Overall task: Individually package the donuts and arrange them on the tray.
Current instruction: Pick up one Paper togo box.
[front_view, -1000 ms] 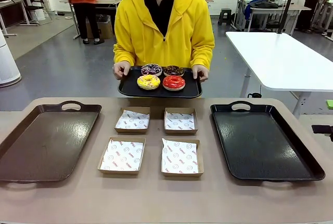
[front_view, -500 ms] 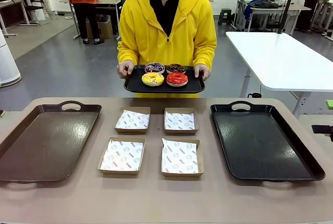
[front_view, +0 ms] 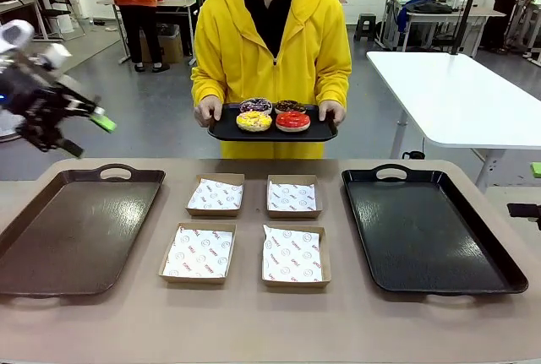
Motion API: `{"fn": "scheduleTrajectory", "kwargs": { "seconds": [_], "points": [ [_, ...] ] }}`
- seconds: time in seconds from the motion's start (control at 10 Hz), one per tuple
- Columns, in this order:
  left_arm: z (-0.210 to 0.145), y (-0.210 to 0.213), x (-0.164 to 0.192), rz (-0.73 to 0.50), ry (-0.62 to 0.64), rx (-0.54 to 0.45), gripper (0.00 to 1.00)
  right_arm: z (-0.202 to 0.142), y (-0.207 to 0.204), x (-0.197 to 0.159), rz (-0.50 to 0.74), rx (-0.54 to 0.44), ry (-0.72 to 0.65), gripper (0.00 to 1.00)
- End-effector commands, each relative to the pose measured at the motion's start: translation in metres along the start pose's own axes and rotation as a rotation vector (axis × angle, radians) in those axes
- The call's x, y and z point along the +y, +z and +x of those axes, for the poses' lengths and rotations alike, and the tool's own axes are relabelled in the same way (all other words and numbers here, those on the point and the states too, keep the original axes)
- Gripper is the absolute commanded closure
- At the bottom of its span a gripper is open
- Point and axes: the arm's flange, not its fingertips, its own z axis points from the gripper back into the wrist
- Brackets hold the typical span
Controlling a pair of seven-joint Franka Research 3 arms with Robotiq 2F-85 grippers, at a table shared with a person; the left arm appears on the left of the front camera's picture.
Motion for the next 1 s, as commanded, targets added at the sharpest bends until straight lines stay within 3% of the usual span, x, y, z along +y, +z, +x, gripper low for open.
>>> {"fn": "scheduleTrajectory", "kwargs": {
  "seconds": [0.0, 0.2, 0.6, 0.9],
  "points": [
    [0.045, -0.035, -0.017, 0.220, 0.031, 0.091, 0.00, 0.001, 0.000, 0.000, 0.014, -0.002, 0.007, 0.00],
    [0.071, -0.084, -0.040, 0.349, 0.017, 0.108, 0.00, 0.001, 0.000, 0.000, 0.014, -0.002, 0.007, 0.00],
    [0.101, -0.172, -0.051, 0.530, -0.011, 0.128, 0.00, 0.001, 0.000, 0.000, 0.014, -0.002, 0.007, 0.00],
    [0.103, -0.211, -0.063, 0.563, -0.113, 0.131, 0.00, 0.001, 0.000, 0.000, 0.014, -0.002, 0.007, 0.00]
  ]
}}
